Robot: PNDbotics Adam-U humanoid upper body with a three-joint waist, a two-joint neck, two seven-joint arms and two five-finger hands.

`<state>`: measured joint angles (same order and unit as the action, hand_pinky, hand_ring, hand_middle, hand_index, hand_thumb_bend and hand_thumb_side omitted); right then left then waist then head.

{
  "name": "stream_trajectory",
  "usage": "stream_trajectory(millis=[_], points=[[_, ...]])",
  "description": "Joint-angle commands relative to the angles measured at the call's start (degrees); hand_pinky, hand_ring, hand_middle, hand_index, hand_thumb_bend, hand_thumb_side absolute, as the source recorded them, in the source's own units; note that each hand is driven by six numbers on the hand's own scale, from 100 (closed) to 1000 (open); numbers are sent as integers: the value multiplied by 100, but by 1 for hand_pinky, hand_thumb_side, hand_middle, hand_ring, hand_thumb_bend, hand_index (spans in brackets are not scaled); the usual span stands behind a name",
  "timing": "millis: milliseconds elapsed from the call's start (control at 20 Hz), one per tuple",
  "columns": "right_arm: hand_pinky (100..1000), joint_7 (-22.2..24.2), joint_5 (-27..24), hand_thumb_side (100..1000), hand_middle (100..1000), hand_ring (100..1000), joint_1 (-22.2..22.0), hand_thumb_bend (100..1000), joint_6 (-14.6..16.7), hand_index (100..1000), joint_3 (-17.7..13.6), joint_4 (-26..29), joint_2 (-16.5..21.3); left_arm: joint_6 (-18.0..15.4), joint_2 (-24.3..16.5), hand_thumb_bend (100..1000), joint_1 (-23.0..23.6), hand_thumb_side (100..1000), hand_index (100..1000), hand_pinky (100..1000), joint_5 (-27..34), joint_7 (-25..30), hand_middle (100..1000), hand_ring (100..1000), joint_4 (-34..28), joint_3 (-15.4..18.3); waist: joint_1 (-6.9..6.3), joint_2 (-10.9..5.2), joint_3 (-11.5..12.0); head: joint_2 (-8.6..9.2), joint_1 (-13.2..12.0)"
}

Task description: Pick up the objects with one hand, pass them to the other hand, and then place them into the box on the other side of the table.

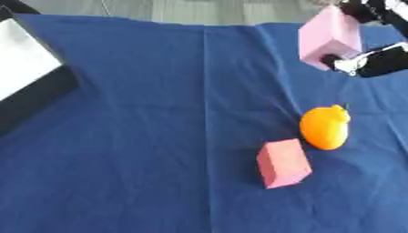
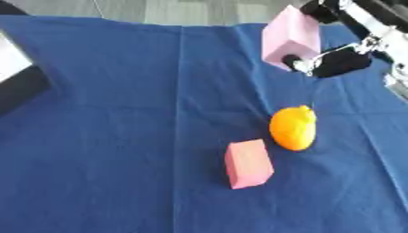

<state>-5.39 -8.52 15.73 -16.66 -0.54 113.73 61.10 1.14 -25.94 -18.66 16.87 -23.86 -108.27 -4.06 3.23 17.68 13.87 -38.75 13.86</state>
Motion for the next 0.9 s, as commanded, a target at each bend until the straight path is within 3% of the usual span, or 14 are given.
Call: stream_trajectory(millis=[50,350,700,900], points=[[818,-391,-524,100,392,725,218,322,-91,505,48,86,-307,12,-328,100,-91,779,786,959,-73,31,793,810,-204,60,-107,-296,-35,-104,-45],[800,-1061,-1152,100,389,714,516,300,-248,506,378,86,-1015,161,-760,100,-350,714,796,949,-233,72,794,814,-454,74,-168,-501,-98,-249,-80],[792,-1337,-928,100,396,712,727,289,-361,515,979,86,-1751,409,-1377,100,-944,646,802,931,-543,413,796,821,-630,-36,-225,-723,-106,-435,-116],[789,-1601,-810,100,399,713,831,284,-506,518,1360,86,-2113,798,-1814,100,-1437,617,811,921,-819,906,799,827,-632,-218,-271,-808,-96,-524,-151]])
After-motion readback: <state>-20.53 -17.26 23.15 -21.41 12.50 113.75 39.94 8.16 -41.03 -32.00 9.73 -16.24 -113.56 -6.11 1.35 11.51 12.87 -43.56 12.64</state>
